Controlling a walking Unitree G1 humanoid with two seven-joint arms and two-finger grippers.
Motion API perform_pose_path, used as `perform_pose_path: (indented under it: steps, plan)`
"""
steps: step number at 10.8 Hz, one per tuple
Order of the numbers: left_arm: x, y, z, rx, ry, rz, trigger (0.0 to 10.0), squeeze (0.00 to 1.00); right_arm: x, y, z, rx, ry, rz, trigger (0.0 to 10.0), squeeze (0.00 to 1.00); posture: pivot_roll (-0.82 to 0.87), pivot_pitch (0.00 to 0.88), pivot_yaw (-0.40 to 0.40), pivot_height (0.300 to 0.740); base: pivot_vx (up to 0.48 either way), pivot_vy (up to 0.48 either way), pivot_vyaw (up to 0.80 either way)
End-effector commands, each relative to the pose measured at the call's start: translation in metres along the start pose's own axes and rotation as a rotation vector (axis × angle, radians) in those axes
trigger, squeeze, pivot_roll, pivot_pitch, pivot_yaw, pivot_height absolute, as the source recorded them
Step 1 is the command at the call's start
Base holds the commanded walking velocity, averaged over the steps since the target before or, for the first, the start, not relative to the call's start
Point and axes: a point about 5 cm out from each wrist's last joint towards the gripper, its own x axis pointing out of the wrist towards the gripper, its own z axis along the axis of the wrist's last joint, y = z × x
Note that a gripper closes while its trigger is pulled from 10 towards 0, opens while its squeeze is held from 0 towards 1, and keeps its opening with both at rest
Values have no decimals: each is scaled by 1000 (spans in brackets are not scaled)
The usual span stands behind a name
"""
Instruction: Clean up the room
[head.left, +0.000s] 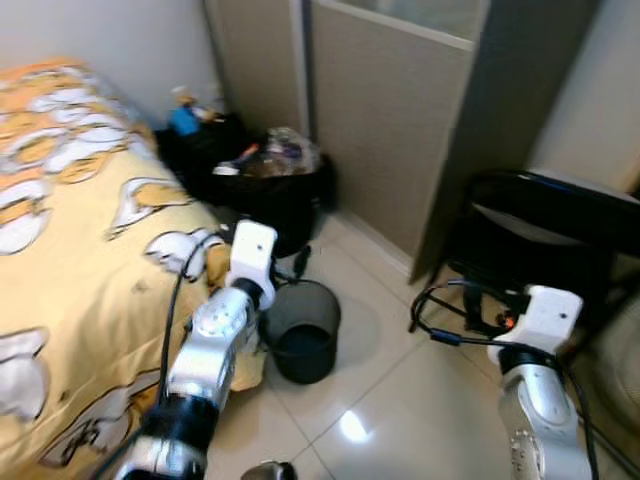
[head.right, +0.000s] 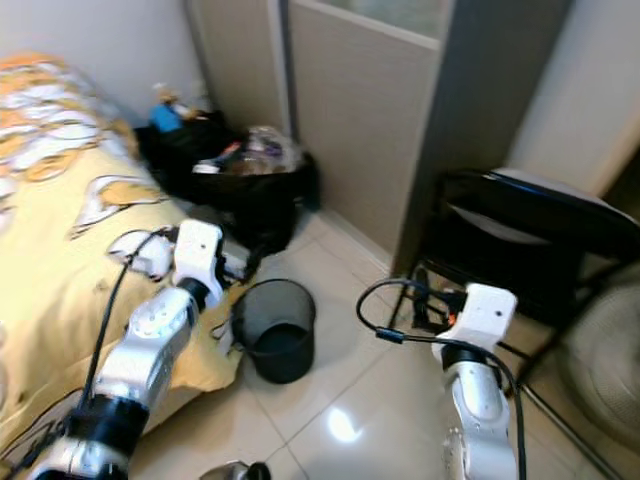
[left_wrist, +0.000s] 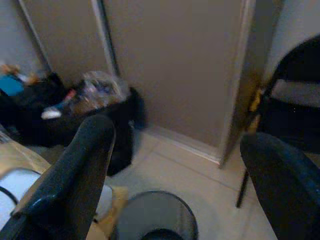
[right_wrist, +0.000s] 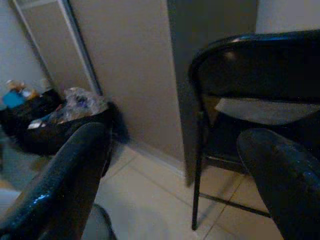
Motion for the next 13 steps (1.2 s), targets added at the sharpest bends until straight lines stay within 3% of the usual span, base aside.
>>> perform_pose_path:
  steps: [1, 3, 5, 8, 9, 10, 12, 13]
  plan:
    - [1, 3, 2, 11, -6, 17, 10000, 0, 3, -1, -1, 21, 13, -3, 10000, 584, -118, 0, 81, 740, 0, 0, 519]
    - [0, 0, 0, 0, -12, 24, 10000, 0, 8, 4, -4, 28, 24, 14, 10000, 592, -106, 0, 79, 740, 0, 0, 513]
    - [-2, 2, 0, -21, -16, 50, 10000, 0, 11, 7, -6, 34, 37, 44, 10000, 600, -92, 0, 67, 740, 0, 461, 500]
    - [-10, 16, -22, -119, 81, 162, 10000, 0, 17, 10, -1, 25, 31, 74, 10000, 620, -61, 0, 36, 740, -107, 404, 496]
    - [-17, 23, -26, -99, 104, 181, 10000, 0, 16, 11, -2, 22, 38, 81, 10000, 624, -57, 0, 30, 740, -289, 386, 488]
    - [-35, 24, -31, -16, 115, 159, 10000, 0, 6, 13, -8, 11, 74, 108, 10000, 631, -30, 0, -1, 740, -379, 300, 488]
    - [-59, 19, -30, -41, 118, 168, 10000, 0, -10, 1, -19, -28, 138, 114, 10000, 631, 6, 0, -41, 740, -300, 321, 488]
    - [-63, 18, -24, -48, 87, 192, 10000, 0, -3, -1, -19, -61, 145, 141, 10000, 639, 30, 0, -59, 740, 0, 0, 488]
